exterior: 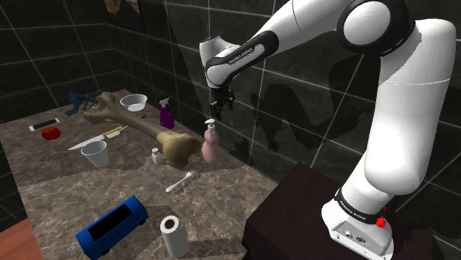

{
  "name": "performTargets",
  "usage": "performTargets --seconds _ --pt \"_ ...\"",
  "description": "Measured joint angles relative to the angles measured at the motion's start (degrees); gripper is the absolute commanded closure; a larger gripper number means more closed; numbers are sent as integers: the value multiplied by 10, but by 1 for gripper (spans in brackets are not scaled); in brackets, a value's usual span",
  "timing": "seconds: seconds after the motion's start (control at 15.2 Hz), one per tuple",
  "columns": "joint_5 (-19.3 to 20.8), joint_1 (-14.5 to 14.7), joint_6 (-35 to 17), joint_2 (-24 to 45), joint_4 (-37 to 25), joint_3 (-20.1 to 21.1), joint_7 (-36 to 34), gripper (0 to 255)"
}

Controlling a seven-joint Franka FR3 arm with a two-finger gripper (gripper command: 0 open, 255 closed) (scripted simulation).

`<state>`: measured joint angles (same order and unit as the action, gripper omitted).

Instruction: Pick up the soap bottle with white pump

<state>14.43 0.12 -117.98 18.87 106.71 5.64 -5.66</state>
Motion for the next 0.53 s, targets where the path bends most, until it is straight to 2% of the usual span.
performTargets --seconds 0.26,0.53 --pt "11 6 0 87 -88 -6 -6 0" --pt "19 14 14 187 -205 -12 -7 0"
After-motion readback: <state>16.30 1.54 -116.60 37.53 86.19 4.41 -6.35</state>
